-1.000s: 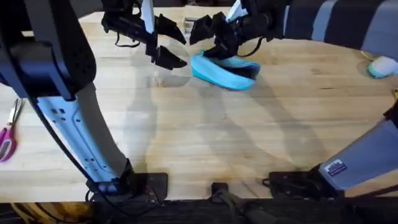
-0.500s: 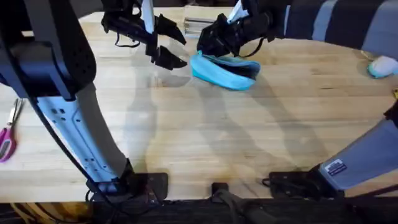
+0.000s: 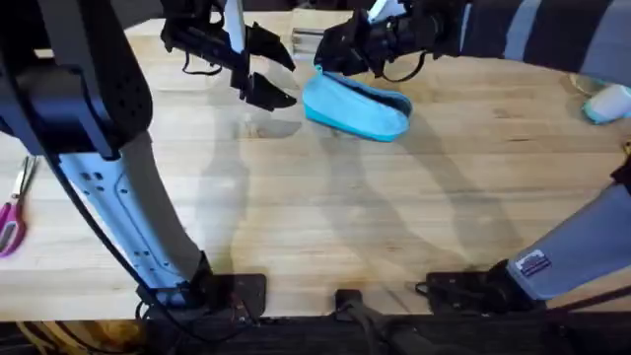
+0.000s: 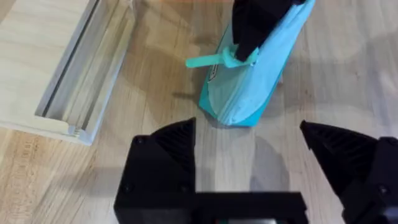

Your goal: Unzip the bag, pick up the pens from the table one at a time and place them inside, then zip the bag closed.

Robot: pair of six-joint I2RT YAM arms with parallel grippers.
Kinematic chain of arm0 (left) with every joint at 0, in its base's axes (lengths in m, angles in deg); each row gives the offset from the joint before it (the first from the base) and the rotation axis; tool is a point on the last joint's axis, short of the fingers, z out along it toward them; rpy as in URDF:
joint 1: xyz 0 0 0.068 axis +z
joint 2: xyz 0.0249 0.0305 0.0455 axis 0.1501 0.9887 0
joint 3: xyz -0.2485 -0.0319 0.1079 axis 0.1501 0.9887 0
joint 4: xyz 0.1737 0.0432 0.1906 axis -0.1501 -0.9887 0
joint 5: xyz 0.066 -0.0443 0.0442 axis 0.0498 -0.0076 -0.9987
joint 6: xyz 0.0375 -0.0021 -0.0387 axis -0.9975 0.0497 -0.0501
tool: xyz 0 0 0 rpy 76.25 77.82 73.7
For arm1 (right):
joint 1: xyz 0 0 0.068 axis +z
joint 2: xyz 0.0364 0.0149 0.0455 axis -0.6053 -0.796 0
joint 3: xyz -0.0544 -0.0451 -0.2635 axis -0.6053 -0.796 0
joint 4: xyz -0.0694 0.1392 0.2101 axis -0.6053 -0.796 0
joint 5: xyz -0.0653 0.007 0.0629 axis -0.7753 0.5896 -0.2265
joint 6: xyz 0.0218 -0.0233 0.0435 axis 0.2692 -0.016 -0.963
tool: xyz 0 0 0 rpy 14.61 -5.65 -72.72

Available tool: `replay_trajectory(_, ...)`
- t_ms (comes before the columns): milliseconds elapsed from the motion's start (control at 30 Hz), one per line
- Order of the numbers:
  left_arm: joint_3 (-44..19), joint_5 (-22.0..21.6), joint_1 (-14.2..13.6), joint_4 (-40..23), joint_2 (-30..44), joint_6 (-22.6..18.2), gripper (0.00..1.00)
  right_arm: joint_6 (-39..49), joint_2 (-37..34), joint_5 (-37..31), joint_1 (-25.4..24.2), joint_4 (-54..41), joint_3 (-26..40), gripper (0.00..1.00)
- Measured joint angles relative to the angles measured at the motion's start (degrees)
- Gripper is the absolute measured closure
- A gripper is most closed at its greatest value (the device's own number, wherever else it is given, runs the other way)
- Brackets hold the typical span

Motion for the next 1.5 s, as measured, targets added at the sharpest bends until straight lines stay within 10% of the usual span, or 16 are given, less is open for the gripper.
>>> replay_trajectory(667, 0.0, 0.02, 0.0, 0.02, 0.0, 0.0, 0.007, 34.99, 0.02, -4.65, 3.01, 3.1, 0.0, 0.969)
replay_trajectory(1500, 0.0, 0.09, -6.03, 9.11, 0.0, 0.29, 0.007, 42.55, 1.51, -6.11, 2.86, 3.82, 0.0, 0.969)
